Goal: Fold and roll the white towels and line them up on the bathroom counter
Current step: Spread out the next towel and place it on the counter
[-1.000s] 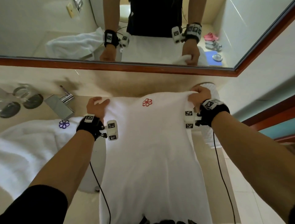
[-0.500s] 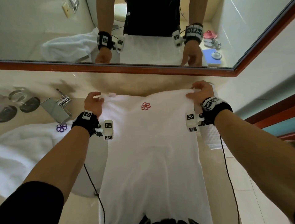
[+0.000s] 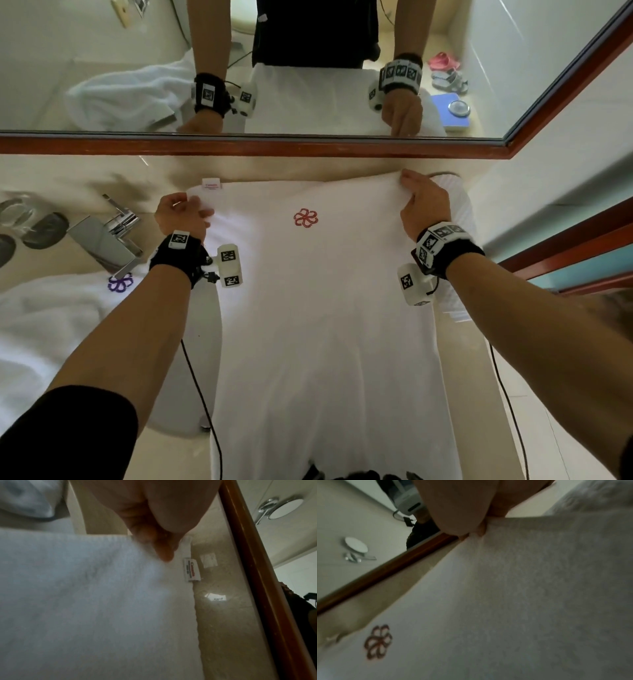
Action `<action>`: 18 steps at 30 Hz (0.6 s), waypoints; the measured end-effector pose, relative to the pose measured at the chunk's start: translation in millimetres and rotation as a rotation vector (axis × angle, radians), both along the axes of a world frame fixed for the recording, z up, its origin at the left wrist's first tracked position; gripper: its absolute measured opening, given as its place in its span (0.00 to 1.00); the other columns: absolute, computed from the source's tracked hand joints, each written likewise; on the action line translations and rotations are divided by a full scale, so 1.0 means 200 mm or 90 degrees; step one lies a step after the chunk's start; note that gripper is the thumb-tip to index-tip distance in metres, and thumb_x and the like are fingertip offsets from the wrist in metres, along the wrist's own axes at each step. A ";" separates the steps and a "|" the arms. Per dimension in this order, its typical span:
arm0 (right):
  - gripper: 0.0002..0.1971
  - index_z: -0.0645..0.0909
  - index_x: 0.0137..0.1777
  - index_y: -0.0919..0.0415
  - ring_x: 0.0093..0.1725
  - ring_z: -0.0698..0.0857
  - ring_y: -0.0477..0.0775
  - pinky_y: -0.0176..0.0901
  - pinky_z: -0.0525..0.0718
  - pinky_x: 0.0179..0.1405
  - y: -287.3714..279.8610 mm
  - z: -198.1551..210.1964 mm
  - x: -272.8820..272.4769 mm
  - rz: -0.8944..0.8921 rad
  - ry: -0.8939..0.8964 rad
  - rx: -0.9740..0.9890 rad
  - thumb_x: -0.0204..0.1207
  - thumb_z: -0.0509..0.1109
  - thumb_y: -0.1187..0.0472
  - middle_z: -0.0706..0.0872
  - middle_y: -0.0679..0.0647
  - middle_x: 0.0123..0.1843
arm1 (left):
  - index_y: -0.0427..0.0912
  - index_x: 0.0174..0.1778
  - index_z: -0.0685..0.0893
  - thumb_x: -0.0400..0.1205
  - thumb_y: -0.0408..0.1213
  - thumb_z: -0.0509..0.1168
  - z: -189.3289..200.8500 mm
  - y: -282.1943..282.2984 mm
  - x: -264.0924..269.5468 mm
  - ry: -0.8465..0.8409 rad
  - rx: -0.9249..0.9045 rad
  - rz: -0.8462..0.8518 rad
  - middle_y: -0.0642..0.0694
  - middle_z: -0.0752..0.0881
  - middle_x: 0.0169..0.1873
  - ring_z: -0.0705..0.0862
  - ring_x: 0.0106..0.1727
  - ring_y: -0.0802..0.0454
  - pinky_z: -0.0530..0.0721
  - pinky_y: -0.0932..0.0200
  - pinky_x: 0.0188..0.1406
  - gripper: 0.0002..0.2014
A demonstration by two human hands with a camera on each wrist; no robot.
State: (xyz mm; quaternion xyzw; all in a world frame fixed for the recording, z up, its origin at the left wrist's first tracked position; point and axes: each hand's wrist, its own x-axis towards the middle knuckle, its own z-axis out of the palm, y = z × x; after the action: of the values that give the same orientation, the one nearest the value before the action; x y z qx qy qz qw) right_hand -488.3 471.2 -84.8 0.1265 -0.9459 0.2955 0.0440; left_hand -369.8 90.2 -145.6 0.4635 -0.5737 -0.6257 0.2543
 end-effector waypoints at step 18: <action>0.37 0.44 0.86 0.61 0.86 0.43 0.61 0.57 0.47 0.84 -0.26 -0.32 0.20 0.103 -0.294 0.365 0.85 0.45 0.38 0.42 0.59 0.88 | 0.39 0.74 0.76 0.85 0.38 0.60 -0.38 0.35 0.07 -0.356 -0.584 -0.603 0.36 0.69 0.79 0.67 0.79 0.35 0.64 0.44 0.79 0.20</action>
State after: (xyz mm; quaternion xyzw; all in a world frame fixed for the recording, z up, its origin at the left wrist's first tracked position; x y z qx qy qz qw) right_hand -449.0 420.2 -148.8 0.1379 -0.9623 0.0420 -0.2308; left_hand -355.5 160.4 -221.5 0.1538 -0.9622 -0.2223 -0.0323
